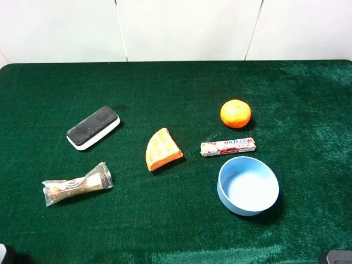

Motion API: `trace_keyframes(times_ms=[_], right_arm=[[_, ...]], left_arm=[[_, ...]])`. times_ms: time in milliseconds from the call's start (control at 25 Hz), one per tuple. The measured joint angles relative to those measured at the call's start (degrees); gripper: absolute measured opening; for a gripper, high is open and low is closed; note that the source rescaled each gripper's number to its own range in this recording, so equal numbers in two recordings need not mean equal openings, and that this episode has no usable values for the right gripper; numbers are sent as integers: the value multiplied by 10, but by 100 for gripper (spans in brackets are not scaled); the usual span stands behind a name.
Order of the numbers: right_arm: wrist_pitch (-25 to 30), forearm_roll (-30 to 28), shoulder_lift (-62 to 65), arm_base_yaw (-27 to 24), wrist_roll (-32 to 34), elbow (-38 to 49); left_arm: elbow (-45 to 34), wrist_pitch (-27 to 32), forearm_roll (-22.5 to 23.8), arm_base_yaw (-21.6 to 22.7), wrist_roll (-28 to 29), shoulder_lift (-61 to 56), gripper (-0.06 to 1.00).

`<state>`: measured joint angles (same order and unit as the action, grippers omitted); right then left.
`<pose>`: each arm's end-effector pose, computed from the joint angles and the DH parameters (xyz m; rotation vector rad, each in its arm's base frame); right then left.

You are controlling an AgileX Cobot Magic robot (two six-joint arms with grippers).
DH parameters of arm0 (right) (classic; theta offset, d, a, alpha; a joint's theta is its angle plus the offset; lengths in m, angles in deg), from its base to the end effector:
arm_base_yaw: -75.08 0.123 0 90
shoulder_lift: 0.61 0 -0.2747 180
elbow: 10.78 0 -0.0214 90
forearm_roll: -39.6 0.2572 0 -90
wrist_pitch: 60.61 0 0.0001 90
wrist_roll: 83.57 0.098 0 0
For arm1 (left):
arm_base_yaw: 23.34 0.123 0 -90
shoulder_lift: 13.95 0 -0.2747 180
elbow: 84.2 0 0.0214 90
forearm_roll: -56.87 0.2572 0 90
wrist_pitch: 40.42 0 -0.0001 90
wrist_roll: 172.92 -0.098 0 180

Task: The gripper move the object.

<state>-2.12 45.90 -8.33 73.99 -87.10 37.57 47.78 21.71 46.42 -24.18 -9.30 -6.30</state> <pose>0.0182 0.0088 0.2808 -0.0452 1.9951 0.0787 0.0137 -0.0159 0.2777 0.3180 2.0178 -0.0492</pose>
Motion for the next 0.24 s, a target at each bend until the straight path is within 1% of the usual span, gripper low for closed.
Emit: trace_keyframes(times_ms=[240], right_arm=[[0,0,0,0,0,0]], left_arm=[[0,0,0,0,0,0,100]])
